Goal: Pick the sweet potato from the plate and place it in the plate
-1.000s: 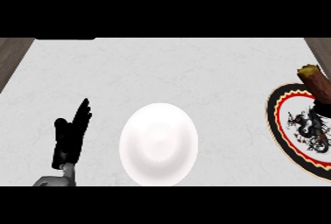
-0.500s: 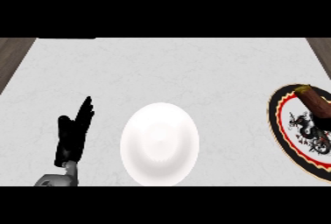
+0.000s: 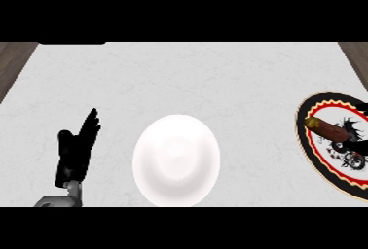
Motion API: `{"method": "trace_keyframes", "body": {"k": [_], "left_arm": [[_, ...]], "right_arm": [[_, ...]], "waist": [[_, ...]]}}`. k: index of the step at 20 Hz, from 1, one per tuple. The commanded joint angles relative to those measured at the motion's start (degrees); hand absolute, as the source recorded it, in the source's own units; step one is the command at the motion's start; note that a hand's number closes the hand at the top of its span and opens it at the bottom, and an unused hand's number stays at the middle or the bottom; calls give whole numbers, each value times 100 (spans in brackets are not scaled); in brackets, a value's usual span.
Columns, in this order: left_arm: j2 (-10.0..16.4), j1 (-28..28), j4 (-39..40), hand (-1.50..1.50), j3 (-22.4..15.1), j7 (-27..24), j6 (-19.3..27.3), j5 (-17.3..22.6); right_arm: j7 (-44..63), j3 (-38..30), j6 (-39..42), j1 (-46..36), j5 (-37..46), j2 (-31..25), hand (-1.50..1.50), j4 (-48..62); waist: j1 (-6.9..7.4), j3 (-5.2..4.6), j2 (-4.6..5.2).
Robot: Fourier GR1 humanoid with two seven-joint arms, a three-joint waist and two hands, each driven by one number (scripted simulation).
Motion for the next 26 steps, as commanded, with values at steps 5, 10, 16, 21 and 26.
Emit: {"method": "trace_keyframes", "body": {"k": [5, 10, 16, 21, 26], "left_arm": [[50, 6, -110, 0, 89, 146, 35, 7], [11, 166, -35, 0, 135, -64, -80, 79], [8, 32, 89, 0, 191, -170, -212, 35], [-227, 271, 55, 0, 90, -303, -114, -122], [20, -28, 33, 0, 394, 39, -403, 2]], "right_arm": [[-1161, -1508, 331, 38, -1981, 312, -150, -460], [-1529, -2013, 931, 403, -2647, 236, -150, -107], [-2165, -1876, 1173, 555, -2744, 447, -150, 137], [-2698, -1862, 1341, 739, -2768, 278, -150, 515], [-2438, -1660, 1001, 652, -2719, 300, -150, 155]], "waist": [[-167, 3, -58], [-35, -3, -10], [0, -4, -2], [1, -4, -4], [-3, -6, -7]]}}
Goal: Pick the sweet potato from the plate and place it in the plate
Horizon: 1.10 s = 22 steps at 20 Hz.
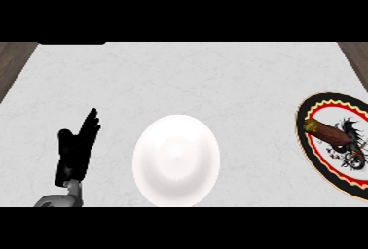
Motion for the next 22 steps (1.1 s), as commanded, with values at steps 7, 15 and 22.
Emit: {"method": "trace_keyframes", "body": {"k": [7, 15, 22], "left_arm": [[-234, -178, 111, 0, -31, 82, 176, -271], [-229, 188, -96, 0, -18, -151, -83, -180], [-147, -132, 61, 0, 184, 12, -161, -175]], "right_arm": [[-356, 234, -711, -257, 440, -110, -150, 983], [-796, 157, -695, -271, 448, -438, -150, 1785], [-1148, 159, -859, -172, 415, -596, -150, 2180]], "waist": [[15, 2, 7], [34, 5, 11], [17, 3, 7]]}}
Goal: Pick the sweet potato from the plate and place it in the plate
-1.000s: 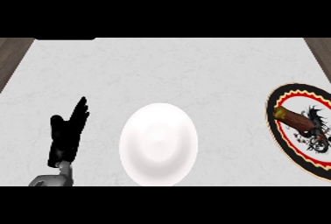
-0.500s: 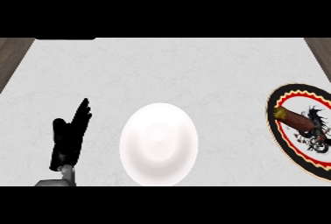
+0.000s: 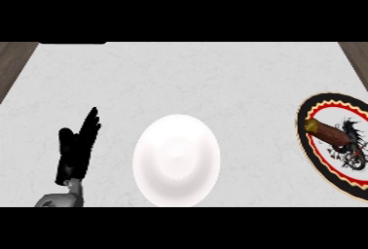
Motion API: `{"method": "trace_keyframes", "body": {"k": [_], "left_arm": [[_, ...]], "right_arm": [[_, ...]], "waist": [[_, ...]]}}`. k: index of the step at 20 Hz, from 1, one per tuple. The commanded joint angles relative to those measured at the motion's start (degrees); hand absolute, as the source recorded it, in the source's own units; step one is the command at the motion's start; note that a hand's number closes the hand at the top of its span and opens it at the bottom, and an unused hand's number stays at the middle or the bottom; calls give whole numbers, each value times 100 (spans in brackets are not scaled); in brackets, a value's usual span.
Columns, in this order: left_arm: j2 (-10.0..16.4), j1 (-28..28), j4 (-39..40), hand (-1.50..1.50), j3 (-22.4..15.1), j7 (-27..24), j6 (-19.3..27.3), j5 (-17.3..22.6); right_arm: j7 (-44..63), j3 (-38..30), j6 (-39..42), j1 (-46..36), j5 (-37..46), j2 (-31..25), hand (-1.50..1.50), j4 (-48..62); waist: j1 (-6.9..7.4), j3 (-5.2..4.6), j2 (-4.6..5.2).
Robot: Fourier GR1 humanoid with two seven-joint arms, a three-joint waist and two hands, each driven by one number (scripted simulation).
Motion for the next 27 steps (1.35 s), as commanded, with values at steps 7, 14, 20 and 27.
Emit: {"method": "trace_keyframes", "body": {"k": [7, 14, 20, 27], "left_arm": [[8, 1, 93, 0, 96, -124, -158, 63], [-158, -72, 194, 0, 30, -162, -9, -74], [54, 37, -6, 0, 154, -118, -188, 11], [-138, 120, -151, 0, -4, 18, -57, -114]], "right_arm": [[-941, -126, -241, -145, 69, -429, -150, 1369], [-1066, -272, 122, -250, -224, -815, -150, 1804], [-1335, -433, -270, -18, -295, -923, -150, 2156], [-1350, -328, -358, 43, -278, -969, -150, 2235]], "waist": [[18, 6, 13], [19, 7, 9], [41, 16, 18], [35, 15, 16]]}}
